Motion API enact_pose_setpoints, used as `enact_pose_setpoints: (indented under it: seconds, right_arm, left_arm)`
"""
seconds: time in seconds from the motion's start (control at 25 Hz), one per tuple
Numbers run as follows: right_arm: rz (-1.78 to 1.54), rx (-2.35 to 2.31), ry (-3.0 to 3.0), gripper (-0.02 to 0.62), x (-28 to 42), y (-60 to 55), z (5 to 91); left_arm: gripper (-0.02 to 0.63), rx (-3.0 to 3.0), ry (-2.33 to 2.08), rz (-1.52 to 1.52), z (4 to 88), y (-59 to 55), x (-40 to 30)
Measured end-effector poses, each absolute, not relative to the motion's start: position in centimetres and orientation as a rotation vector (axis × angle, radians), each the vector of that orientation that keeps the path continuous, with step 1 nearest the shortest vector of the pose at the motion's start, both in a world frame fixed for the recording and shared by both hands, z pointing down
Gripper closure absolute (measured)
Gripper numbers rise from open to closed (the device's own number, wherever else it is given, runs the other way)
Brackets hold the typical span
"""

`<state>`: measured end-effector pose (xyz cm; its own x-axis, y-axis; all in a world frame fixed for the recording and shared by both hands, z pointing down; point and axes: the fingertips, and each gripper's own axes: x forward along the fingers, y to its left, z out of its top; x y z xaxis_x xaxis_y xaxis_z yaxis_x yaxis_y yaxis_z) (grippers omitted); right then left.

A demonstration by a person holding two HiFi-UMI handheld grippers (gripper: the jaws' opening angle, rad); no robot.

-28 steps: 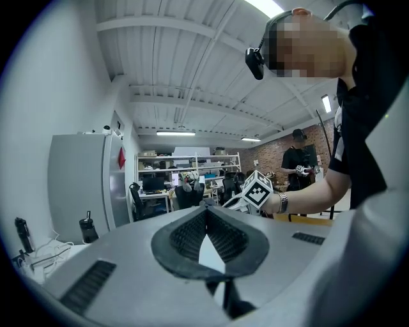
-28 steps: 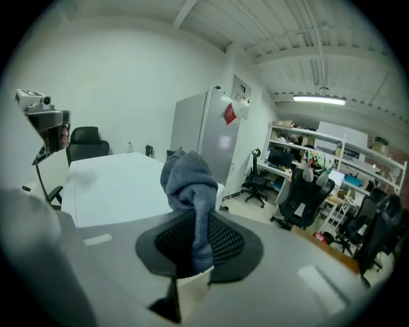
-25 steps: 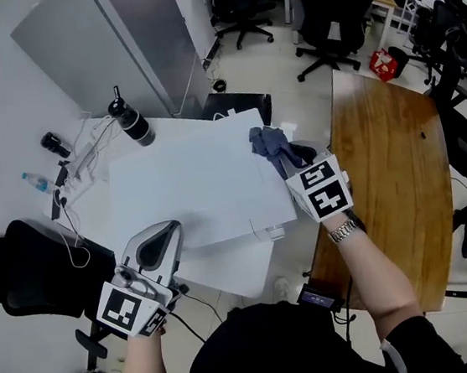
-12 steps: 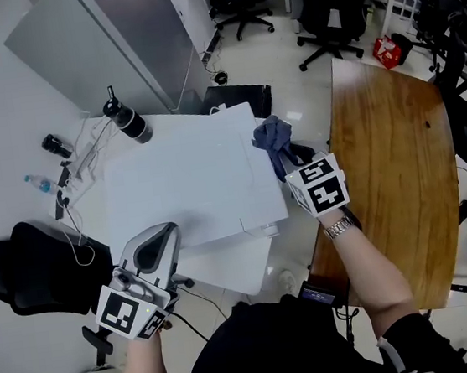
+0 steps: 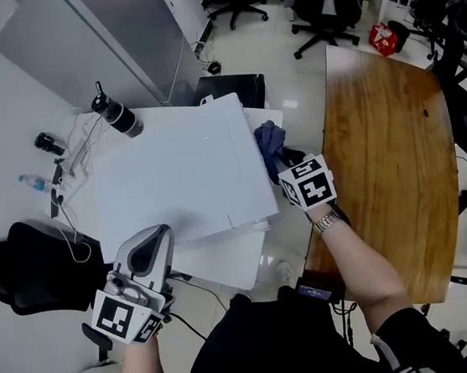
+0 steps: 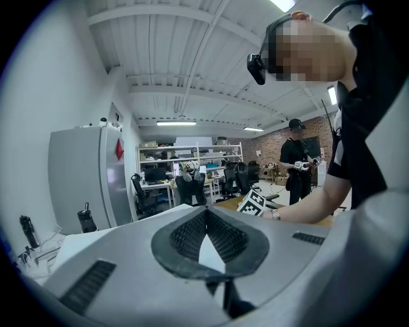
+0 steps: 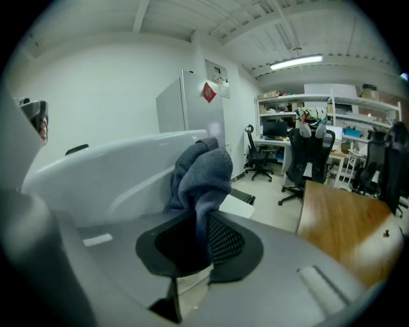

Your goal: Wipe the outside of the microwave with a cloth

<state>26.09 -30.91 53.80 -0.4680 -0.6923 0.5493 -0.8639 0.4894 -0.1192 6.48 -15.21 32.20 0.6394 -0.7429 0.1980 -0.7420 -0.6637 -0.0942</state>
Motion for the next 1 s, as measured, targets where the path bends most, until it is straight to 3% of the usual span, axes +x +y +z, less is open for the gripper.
enact_pose_setpoints:
  seconds: [1.0]
  right_arm:
    - [0.662,1.183,-2.122,0.540,26.3,-30.7,64.5]
  left_arm:
    - [0.601,-2.797,1.408,-0.398,33.1,-13.2,5.9]
